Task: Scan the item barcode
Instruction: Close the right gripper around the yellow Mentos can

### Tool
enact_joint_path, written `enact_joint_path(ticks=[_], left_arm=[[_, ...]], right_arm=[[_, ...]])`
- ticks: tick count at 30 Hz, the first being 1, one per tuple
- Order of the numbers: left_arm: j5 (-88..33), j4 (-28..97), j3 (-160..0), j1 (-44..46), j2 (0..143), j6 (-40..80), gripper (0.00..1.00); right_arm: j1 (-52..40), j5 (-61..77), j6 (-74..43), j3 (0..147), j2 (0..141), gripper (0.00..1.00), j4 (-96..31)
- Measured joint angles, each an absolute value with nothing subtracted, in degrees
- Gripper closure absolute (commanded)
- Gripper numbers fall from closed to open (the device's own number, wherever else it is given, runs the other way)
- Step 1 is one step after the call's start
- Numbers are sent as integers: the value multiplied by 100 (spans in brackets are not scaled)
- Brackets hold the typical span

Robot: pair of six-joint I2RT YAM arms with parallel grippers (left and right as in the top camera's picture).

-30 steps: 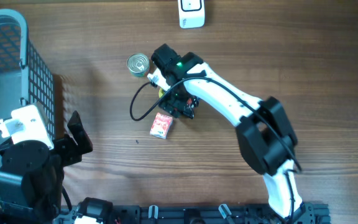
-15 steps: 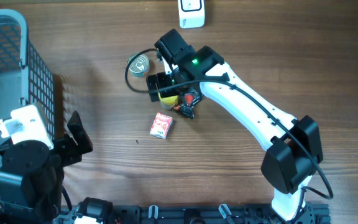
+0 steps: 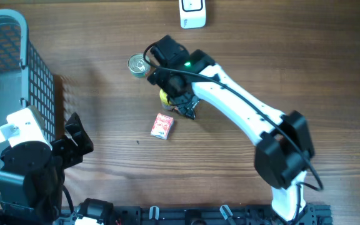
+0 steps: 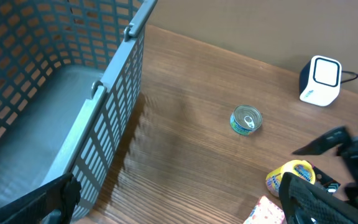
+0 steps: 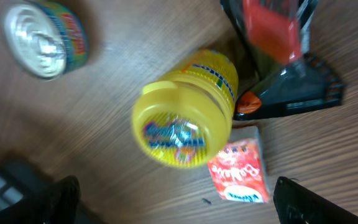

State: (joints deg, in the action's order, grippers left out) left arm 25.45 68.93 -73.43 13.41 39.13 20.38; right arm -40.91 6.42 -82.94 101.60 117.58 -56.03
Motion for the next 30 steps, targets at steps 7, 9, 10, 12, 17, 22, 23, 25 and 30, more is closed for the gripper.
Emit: enact_joint_path(ticks=[7, 9, 10, 12, 17, 22, 23, 25, 30], left_arm=[[2543, 7037, -7343, 1341, 3913, 2198, 0], [2543, 7037, -7343, 1341, 3913, 2209, 0], [2543, 7037, -7343, 1341, 3916, 2222, 0], [2541, 7037, -7343, 1341, 3913, 2224, 0], [2541, 7037, -7343, 1341, 3916, 2224, 0], [2534, 7037, -7343, 1341, 3916, 2226, 0], [2528, 7037, -7343, 1341, 3916, 2224, 0], [2526, 7037, -7343, 1341, 3916, 2224, 0], [2502, 7037, -7343, 1341, 3916, 2224, 0]], right_arm=[[-4119, 744, -8707, 10160, 12278, 0, -5402], [-4117, 733, -8746, 10160, 12278, 0, -5349], [-4117, 703, -8785, 10160, 12278, 0, -5354], [-4117, 617, -8853, 10160, 12278, 0, -5354], [-4117, 464, -8930, 10160, 12278, 4, -5352], [-4117, 355, -8976, 10160, 12278, 10, -5325], [-4117, 355, -8976, 10160, 12280, 12, -5325], [-4117, 353, -8978, 10160, 12320, 13, -5323], [-4117, 355, -8976, 10160, 12669, 19, -5323]])
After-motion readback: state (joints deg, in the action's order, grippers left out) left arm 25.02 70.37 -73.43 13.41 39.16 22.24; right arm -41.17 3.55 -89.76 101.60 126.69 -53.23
